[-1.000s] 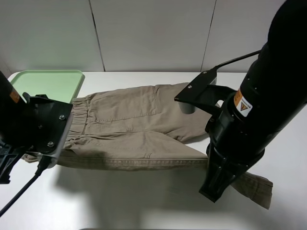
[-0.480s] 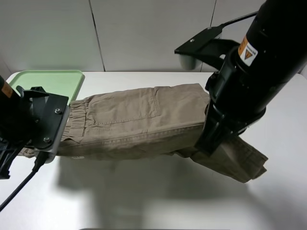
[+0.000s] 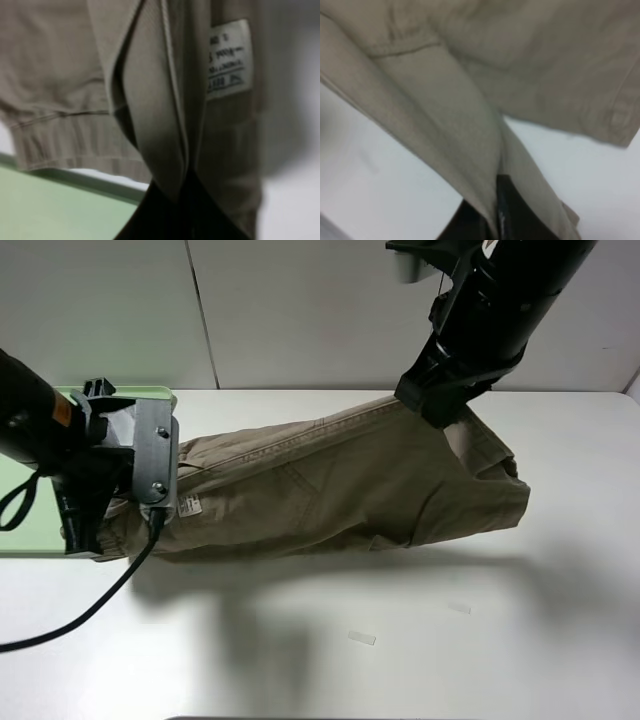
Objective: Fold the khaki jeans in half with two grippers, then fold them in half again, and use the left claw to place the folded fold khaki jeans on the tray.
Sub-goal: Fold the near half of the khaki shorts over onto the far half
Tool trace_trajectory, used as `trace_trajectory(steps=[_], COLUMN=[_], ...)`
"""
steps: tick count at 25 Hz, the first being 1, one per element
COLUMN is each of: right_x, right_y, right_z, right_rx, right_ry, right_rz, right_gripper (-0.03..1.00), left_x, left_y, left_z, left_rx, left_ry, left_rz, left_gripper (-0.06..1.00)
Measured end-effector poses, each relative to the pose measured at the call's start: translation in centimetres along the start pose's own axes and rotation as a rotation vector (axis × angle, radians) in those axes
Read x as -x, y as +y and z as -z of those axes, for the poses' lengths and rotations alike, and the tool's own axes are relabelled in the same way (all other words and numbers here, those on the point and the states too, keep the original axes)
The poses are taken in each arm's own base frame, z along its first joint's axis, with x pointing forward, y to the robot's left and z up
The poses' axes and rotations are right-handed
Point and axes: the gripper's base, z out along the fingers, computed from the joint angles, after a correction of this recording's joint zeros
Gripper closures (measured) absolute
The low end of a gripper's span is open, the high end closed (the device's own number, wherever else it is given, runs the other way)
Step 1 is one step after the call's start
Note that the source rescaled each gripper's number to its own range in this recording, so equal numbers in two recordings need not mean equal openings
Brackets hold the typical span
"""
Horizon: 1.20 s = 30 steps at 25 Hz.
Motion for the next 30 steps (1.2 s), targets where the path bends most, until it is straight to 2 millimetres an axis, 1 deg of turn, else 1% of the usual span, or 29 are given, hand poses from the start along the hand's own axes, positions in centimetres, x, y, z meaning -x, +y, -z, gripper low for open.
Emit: trace_trajectory(steps=[2,5,7,10,14,18,21,26,30], right_x=[0.7,1.6,2.1,2.5,3.2,3.9,4.3,4.6,4.7], right_y=[-0.4,-0.8,-1.0,-1.4,-1.7,-2.2,-2.4,-2.6,-2.7], right_z=[-0.4,-1.2,-1.8,-2.9,-4.2,-5.7,-7.0,-9.1,-9.7], right_rx=[-0.014,-0.043,-0.064,-0.101,-0.134,-0.158,-0.167,-0.183,-0.195], right_ry=[-0.007,-0.028,-0.042,-0.044,-0.057,-0.078,-0.081,-0.059,-0.056], right_rz=[0.011,0.031,0.042,0.066,0.092,0.109,0.121,0.149,0.165], right_gripper=[0.97,0.97,0.97,0.97,0.97,0.97,0.97,0.97,0.97], left_x=[0.3,0.5,0.7,0.9,0.7,0.4,0.0,-0.5,-0.4], left_y=[0.5,1.0,1.4,2.5,4.9,6.0,6.3,6.7,6.7], left_z=[-1.0,-2.7,-3.7,-4.7,-5.5,-6.5,-7.1,-7.2,-7.2], left_rx=[0.048,0.090,0.115,0.158,0.215,0.222,0.219,0.226,0.227], left_ry=[-0.004,0.009,0.025,0.043,0.034,0.014,0.012,0.008,0.001], left_rz=[0.051,0.066,0.046,0.077,0.167,0.195,0.201,0.211,0.211], left_gripper=[0.94,0.94,0.94,0.94,0.94,0.94,0.94,0.94,0.94])
